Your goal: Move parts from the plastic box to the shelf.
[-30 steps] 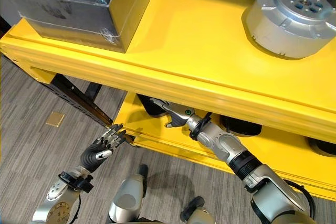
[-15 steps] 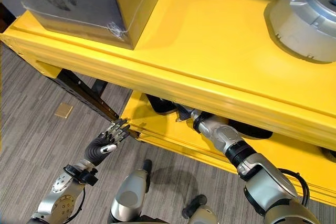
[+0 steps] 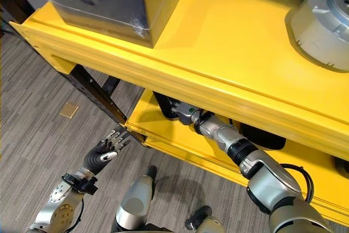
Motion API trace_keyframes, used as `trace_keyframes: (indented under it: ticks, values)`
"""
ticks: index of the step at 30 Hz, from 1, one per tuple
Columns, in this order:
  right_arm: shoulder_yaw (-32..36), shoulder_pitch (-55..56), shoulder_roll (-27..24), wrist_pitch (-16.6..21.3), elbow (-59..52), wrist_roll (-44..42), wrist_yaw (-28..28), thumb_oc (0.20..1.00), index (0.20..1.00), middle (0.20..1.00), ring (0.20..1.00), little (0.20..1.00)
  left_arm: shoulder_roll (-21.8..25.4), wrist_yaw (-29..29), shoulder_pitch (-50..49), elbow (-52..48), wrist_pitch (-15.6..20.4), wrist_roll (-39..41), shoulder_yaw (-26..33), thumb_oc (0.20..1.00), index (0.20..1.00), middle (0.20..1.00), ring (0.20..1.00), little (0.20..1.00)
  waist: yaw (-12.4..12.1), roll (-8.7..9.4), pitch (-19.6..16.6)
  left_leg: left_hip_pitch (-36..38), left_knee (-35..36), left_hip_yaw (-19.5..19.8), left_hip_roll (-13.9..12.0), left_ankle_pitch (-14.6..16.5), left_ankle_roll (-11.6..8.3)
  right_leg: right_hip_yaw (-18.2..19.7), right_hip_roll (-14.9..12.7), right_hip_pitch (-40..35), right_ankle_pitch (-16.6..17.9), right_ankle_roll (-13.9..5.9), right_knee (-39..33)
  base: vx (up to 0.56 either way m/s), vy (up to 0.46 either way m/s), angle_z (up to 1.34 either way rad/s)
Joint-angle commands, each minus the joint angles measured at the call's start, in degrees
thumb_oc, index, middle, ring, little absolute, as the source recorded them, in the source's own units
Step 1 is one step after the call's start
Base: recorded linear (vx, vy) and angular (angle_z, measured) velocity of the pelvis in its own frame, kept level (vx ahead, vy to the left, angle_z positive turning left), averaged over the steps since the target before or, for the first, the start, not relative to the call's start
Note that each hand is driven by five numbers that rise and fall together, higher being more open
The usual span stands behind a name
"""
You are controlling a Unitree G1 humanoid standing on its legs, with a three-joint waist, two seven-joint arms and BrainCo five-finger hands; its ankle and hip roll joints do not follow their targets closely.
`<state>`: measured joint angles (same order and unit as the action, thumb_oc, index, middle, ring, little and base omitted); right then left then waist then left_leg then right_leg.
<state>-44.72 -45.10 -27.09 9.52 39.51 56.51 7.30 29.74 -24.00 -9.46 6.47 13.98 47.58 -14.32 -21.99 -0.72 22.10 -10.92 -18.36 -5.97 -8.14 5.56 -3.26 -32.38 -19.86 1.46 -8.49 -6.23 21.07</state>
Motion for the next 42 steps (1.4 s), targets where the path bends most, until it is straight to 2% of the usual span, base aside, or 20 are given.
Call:
trace_keyframes:
  ticks: [1, 6, 9, 10, 18, 21, 24, 25, 27, 32, 36, 37, 38, 42]
  values:
    - [-2.38, 1.85, 2.47, -2.74, 6.53, 1.58, -0.46, 0.200, 0.200, 0.200, 0.200, 0.200, 1.54, -2.09, -0.44, -2.13, 2.04, -1.95, -0.30, 1.000, 1.000, 1.000, 1.000, 1.000, -2.26, -0.06, -0.62, 1.31, 3.17, -3.23, -5.93, -5.39, -0.69, 1.07, -1.88, 1.62, -0.45, -2.63, 4.47, 0.00, 0.000, 0.00]
    - [-0.97, 2.14, 3.90, -5.01, 10.30, -0.41, 1.55, 0.200, 0.200, 0.200, 0.200, 0.200, 1.63, -2.06, 0.29, -2.02, 2.31, -1.97, -0.85, 1.000, 1.000, 1.000, 1.000, 1.000, -2.37, -0.21, -0.48, 0.92, 2.99, -3.18, -5.76, -5.37, -0.52, 1.08, -1.78, 1.71, -0.30, -2.71, 4.28, -0.03, -0.004, 0.02]
    - [-0.39, 2.55, 4.41, -3.02, 11.59, -1.94, 2.50, 0.200, 0.200, 0.200, 0.200, 0.200, 1.75, -1.53, 0.76, -1.87, 2.83, -2.20, -1.23, 1.000, 1.000, 1.000, 1.000, 1.000, -2.21, -0.28, -0.40, 0.83, 2.82, -3.19, -5.57, -5.29, -0.38, 1.24, -1.72, 1.78, -0.06, -2.79, 4.12, -0.04, 0.000, 0.00]
    - [-0.16, 3.06, 4.64, -2.49, 11.31, -6.18, 2.41, 0.200, 0.200, 0.200, 0.200, 0.200, 1.73, -1.76, 0.91, -2.10, 2.44, -1.56, -1.08, 1.000, 1.000, 1.000, 1.000, 1.000, -2.02, -0.35, -0.54, 0.70, 3.12, -3.28, -5.61, -5.62, -0.32, 1.20, -1.58, 1.82, 0.38, -2.77, 3.53, -0.04, 0.017, 0.00]
    - [-0.80, 3.14, 5.55, 0.89, 6.02, -6.76, 1.33, 0.200, 0.200, 0.200, 0.200, 0.200, 1.23, -0.97, 1.73, -1.68, 3.64, -1.68, -2.27, 1.000, 1.000, 1.000, 1.000, 1.000, -0.87, -0.55, -0.41, 0.41, 2.74, -4.27, -5.72, -5.46, -0.36, 1.81, -1.92, 2.51, 1.46, -3.14, 2.63, -0.04, 0.025, 0.00]
    - [-1.38, 3.21, 5.70, 0.48, 4.02, -7.79, 0.04, 0.200, 0.200, 0.200, 0.200, 0.200, 0.91, -0.34, 1.98, -1.47, 4.06, -1.93, -2.47, 1.000, 1.000, 1.000, 1.000, 1.000, -0.67, -0.52, -0.39, 0.27, 2.56, -4.45, -5.75, -5.37, -0.36, 1.97, -2.01, 2.78, 1.62, -3.26, 2.67, 0.00, 0.000, 0.00]
    - [-1.75, 3.39, 6.15, -1.27, 2.45, -10.74, -0.63, 0.200, 0.200, 0.200, 0.200, 0.200, 0.81, 0.22, 2.27, -1.45, 4.05, -1.89, -2.49, 1.000, 1.000, 1.000, 1.000, 1.000, -0.54, -0.36, -0.43, 0.10, 2.37, -4.66, -5.88, -5.30, -0.37, 1.95, -2.14, 2.96, 1.72, -3.29, 2.73, -0.01, 0.010, 0.00]
    - [-1.53, 3.46, 6.65, -2.91, 1.31, -16.25, -1.83, 0.200, 0.200, 0.200, 0.200, 0.200, 0.52, 0.83, 2.45, -1.51, 3.87, -2.10, -2.60, 1.000, 1.000, 1.000, 1.000, 1.000, -0.42, -0.35, -0.43, 0.08, 2.30, -4.73, -5.81, -5.24, -0.29, 1.92, -2.19, 2.99, 1.76, -3.21, 2.75, -0.02, 0.035, 0.00]
    - [-1.31, 3.44, 7.15, -3.72, 0.11, -19.61, -2.71, 0.200, 0.200, 0.200, 0.200, 0.200, 0.38, 1.41, 2.53, -1.65, 3.84, -2.44, -2.66, 1.000, 1.000, 1.000, 1.000, 1.000, -0.30, -0.32, -0.38, 0.12, 2.23, -4.78, -5.78, -5.22, -0.29, 1.86, -2.27, 3.03, 1.82, -3.17, 2.89, -0.01, 0.018, 0.00]
    - [-0.61, 3.65, 7.99, -6.88, -4.65, -24.89, -6.02, 0.200, 0.200, 0.200, 0.200, 0.200, 0.21, 1.78, 2.63, -2.42, 3.78, -2.50, -3.18, 1.000, 1.000, 1.000, 1.000, 1.000, 0.15, -0.32, -0.29, 0.11, 1.82, -5.06, -5.80, -4.95, -0.33, 1.80, -2.51, 3.20, 1.78, -3.10, 3.28, 0.00, 0.000, 0.00]
    - [-0.49, 3.75, 8.95, -9.49, -6.31, -27.25, -6.16, 0.200, 0.200, 0.200, 0.200, 0.200, -0.34, 2.77, 3.03, -2.30, 3.64, -2.90, -3.91, 1.000, 1.000, 1.000, 1.000, 1.000, 0.45, -0.42, -0.28, 0.20, 1.69, -5.18, -5.75, -4.82, -0.32, 2.04, -2.60, 3.40, 1.75, -3.07, 3.45, 0.00, 0.000, 0.00]
    - [-0.11, 3.86, 9.56, -12.15, -7.25, -30.00, -5.66, 0.200, 0.200, 0.200, 0.200, 0.200, -0.60, 3.56, 3.14, -2.79, 3.44, -3.20, -4.33, 1.000, 1.000, 1.000, 1.000, 1.000, 0.65, -0.59, -0.24, 0.19, 1.56, -5.28, -5.73, -4.73, -0.26, 2.15, -2.77, 3.66, 1.70, -3.06, 3.73, -0.02, 0.047, -0.02]
    - [1.15, 4.25, 11.05, -16.57, -8.10, -34.31, -3.99, 0.200, 0.200, 0.200, 0.200, 0.200, -0.92, 5.01, 3.89, -3.36, 3.24, -3.34, -5.04, 1.000, 1.000, 1.000, 1.000, 1.000, 1.26, -0.97, -0.01, 0.19, 1.29, -5.66, -5.75, -4.62, -0.19, 2.59, -2.94, 4.28, 1.65, -2.90, 4.39, -0.03, 0.050, -0.02]
    - [2.10, 4.55, 12.14, -19.74, -7.96, -35.52, -2.05, 0.200, 0.200, 0.200, 0.200, 0.200, -1.50, 7.05, 4.58, -3.84, 2.70, -3.25, -5.83, 1.000, 1.000, 1.000, 1.000, 1.000, 1.81, -1.73, 0.10, 0.24, 0.97, -5.96, -5.57, -4.35, -0.10, 3.04, -3.46, 5.06, 1.40, -2.83, 5.40, -0.02, 0.068, -0.03]
